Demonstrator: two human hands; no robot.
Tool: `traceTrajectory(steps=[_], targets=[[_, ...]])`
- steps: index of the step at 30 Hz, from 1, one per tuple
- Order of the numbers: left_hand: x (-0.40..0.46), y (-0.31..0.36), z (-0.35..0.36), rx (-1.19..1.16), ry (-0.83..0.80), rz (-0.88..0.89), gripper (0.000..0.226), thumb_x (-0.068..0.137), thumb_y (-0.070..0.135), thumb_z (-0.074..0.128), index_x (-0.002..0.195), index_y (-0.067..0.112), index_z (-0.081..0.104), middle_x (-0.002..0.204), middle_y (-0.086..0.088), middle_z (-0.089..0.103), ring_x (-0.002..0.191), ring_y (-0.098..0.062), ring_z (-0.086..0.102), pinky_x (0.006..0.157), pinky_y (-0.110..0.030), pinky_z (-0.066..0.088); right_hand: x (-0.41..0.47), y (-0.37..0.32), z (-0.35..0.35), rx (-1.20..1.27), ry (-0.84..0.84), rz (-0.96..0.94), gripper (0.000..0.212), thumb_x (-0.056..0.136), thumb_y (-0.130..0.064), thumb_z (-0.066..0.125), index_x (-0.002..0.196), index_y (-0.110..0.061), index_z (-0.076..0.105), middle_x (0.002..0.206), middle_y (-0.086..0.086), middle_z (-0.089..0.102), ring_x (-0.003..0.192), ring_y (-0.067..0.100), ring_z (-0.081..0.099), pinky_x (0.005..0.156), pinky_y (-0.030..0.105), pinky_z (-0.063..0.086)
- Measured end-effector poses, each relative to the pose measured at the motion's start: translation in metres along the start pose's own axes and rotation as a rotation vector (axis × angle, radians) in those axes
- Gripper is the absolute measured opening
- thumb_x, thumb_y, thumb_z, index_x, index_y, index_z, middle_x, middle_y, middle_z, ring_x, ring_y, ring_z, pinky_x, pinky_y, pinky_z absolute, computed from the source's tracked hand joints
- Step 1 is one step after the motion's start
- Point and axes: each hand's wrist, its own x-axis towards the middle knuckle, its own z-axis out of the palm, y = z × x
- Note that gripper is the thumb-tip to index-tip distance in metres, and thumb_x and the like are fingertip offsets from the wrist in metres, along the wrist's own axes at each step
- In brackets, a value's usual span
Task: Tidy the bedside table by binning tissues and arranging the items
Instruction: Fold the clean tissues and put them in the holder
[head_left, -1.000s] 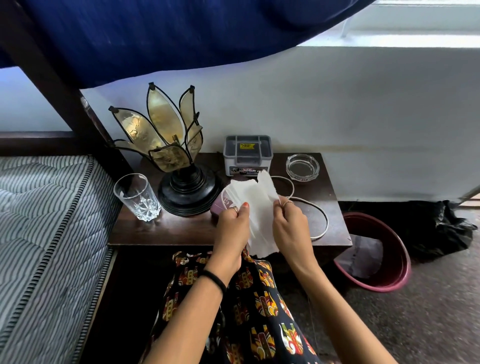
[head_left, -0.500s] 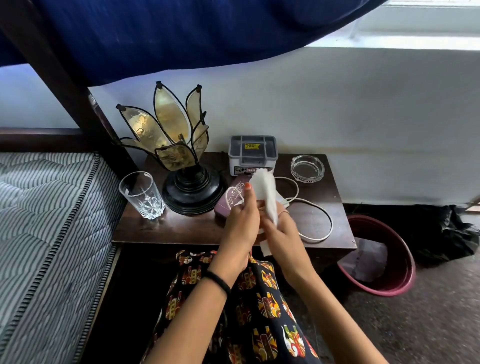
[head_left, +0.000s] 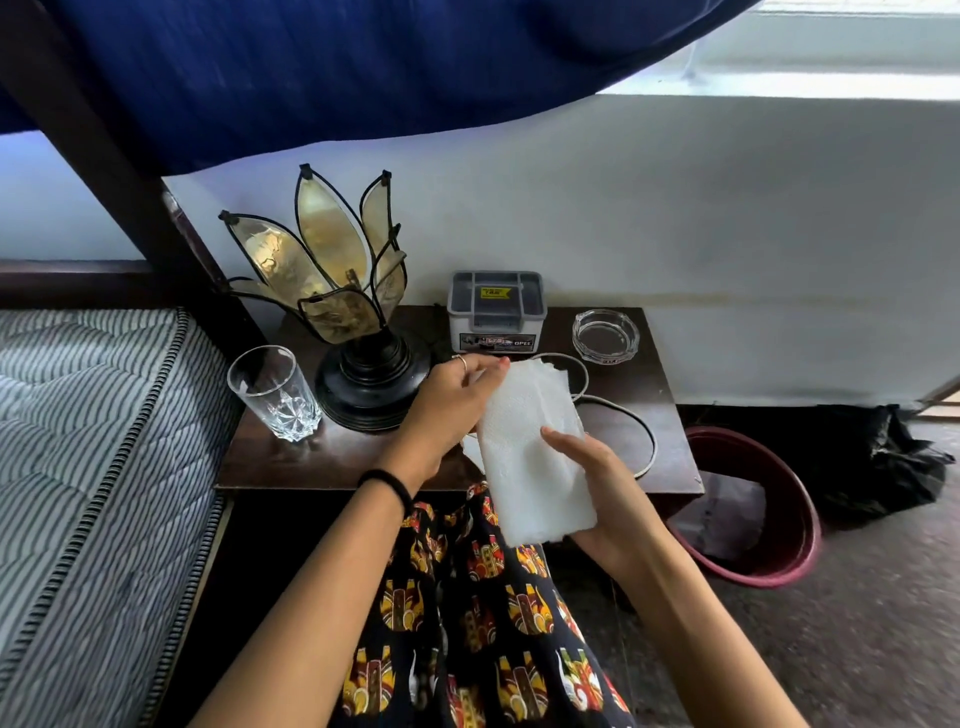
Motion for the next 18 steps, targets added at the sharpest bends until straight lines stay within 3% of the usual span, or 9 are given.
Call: traceTrajectory(steps=[3,6,9,14,16,18], targets=[[-0.002,-0.003,0.004,0.044,-0.017,0.003,0.031,0.09,0.04,0.059,0.087,0.012,0.071,0.081,-0.004,0.062,0.077,-0.013,0.055,0.071,-0.029,0.043,0.0,0.001,-0.002,-0.102,0.069,0.014,0.014,0.087,-0.021,0.062,0.099,-0.019,0.068,0.086,0.003,0.075,0.072,0.019,0.072,0.055,0.029,0.055],[-0.004,-0.005,0.006,0.014,-0.047,-0.029,0.027,0.086,0.037,0.065,0.099,0.013,0.07,0.096,-0.001,0.067,0.087,-0.01,0.061,0.079,-0.024,0.048,0.002,0.0,-0.001,-0.112,0.066,0.007,0.018,0.09,-0.015,0.058,0.106,-0.013,0.064,0.084,0.004,0.075,0.07,0.019,0.072,0.053,0.027,0.054],[-0.005,-0.007,0.006,0.099,-0.095,-0.061,0.027,0.083,0.025,0.072,0.106,0.015,0.065,0.104,-0.002,0.067,0.09,-0.014,0.064,0.08,-0.028,0.055,0.005,-0.004,-0.001,-0.127,0.055,0.033,0.022,0.091,-0.015,0.057,0.111,-0.011,0.063,0.089,0.007,0.075,0.074,0.021,0.073,0.054,0.027,0.054],[-0.001,-0.005,0.002,0.001,0.122,-0.057,0.028,0.082,0.016,0.072,0.107,0.006,0.065,0.1,-0.011,0.07,0.091,-0.024,0.066,0.082,-0.038,0.055,0.009,-0.008,-0.006,-0.047,-0.007,0.09,0.028,0.086,-0.015,0.063,0.113,-0.011,0.064,0.101,0.012,0.074,0.083,0.024,0.073,0.06,0.031,0.057],[0.0,-0.005,0.0,-0.115,0.21,-0.067,0.021,0.083,0.015,0.071,0.101,0.007,0.065,0.095,-0.009,0.069,0.085,-0.021,0.065,0.073,-0.034,0.055,0.008,-0.006,-0.011,-0.014,-0.007,0.086,0.031,0.083,-0.01,0.065,0.115,-0.01,0.062,0.105,0.011,0.073,0.088,0.024,0.072,0.062,0.032,0.057],[0.0,-0.006,-0.003,-0.212,0.242,-0.108,0.01,0.083,0.014,0.071,0.088,0.014,0.063,0.087,-0.004,0.067,0.077,-0.016,0.063,0.064,-0.031,0.055,0.009,-0.004,-0.017,0.043,0.094,0.05,0.032,0.081,-0.005,0.065,0.112,-0.011,0.062,0.107,0.009,0.073,0.09,0.022,0.072,0.063,0.031,0.058]])
